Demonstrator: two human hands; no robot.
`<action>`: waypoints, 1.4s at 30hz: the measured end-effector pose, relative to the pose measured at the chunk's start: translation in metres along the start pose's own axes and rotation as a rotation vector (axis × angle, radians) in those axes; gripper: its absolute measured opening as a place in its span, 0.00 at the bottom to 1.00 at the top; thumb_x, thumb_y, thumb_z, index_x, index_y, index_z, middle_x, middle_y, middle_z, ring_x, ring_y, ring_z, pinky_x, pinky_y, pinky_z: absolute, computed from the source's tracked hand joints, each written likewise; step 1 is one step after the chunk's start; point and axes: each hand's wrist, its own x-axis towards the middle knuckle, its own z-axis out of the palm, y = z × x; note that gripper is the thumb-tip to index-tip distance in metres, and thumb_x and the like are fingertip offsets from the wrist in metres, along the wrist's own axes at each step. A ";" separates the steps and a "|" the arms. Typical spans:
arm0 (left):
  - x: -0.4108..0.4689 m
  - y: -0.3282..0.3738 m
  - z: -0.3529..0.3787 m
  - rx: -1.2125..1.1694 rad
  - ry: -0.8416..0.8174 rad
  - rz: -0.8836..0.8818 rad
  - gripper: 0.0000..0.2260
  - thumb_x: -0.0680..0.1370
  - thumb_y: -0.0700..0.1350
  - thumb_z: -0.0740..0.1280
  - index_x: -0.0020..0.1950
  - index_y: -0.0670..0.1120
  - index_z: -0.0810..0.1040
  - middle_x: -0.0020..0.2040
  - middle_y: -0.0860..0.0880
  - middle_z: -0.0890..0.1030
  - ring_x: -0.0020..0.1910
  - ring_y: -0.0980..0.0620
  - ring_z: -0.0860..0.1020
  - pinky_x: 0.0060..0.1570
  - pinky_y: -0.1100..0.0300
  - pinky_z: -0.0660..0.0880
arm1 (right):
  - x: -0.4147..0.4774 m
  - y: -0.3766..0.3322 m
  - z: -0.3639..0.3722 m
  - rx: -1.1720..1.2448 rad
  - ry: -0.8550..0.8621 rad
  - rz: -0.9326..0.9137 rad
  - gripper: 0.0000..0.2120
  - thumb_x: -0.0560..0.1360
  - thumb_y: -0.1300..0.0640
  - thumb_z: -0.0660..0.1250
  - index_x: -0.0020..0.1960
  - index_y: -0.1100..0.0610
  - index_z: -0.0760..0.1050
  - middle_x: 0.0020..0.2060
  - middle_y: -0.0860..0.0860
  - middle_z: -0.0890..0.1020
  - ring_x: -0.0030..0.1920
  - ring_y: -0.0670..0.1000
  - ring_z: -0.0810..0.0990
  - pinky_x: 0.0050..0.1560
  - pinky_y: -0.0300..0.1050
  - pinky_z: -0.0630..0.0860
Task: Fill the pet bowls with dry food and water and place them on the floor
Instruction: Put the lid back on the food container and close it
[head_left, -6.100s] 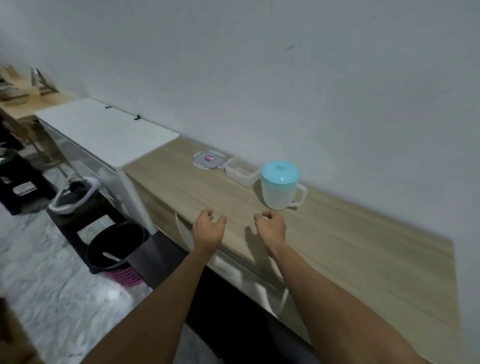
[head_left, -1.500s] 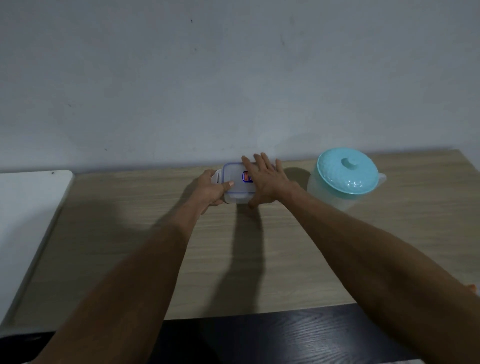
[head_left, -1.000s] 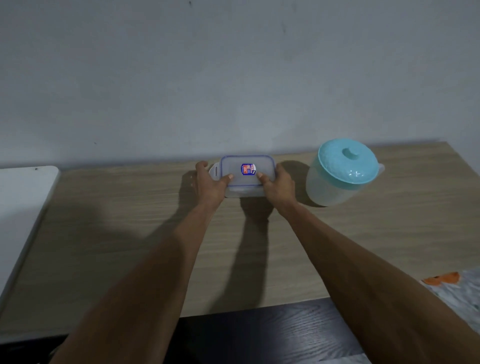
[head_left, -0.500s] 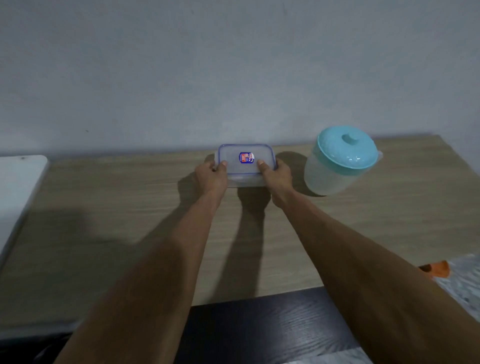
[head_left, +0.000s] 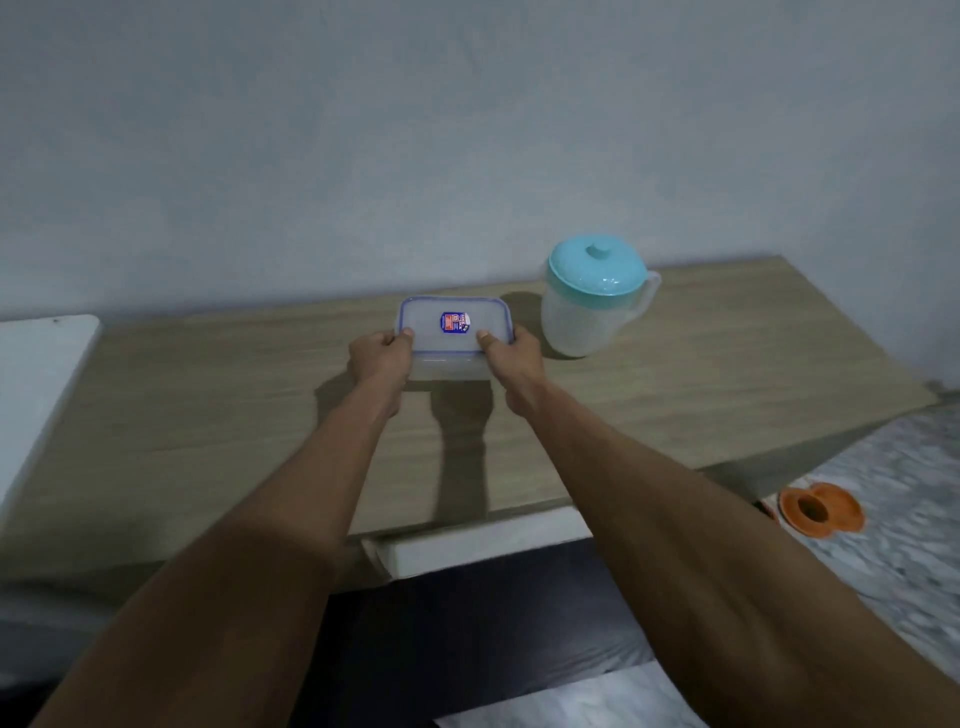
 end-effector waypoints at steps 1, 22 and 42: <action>-0.013 0.002 -0.006 -0.005 0.002 0.005 0.15 0.74 0.48 0.70 0.31 0.45 0.73 0.37 0.44 0.77 0.37 0.48 0.73 0.40 0.58 0.70 | -0.013 -0.004 -0.007 -0.007 -0.005 -0.014 0.19 0.73 0.54 0.71 0.60 0.62 0.77 0.55 0.60 0.83 0.55 0.60 0.81 0.60 0.56 0.78; -0.270 -0.075 -0.105 -0.009 0.035 -0.002 0.07 0.78 0.44 0.68 0.50 0.43 0.83 0.39 0.52 0.79 0.44 0.52 0.77 0.45 0.61 0.71 | -0.244 0.078 -0.114 0.037 -0.126 0.050 0.17 0.76 0.55 0.67 0.63 0.58 0.76 0.55 0.55 0.81 0.53 0.55 0.80 0.50 0.46 0.75; -0.141 -0.268 -0.032 -0.114 -0.051 0.018 0.11 0.79 0.39 0.65 0.61 0.45 0.76 0.52 0.47 0.79 0.45 0.53 0.79 0.38 0.66 0.74 | -0.106 0.264 -0.003 0.032 -0.061 -0.045 0.21 0.77 0.55 0.68 0.67 0.61 0.73 0.59 0.56 0.80 0.59 0.56 0.78 0.61 0.46 0.73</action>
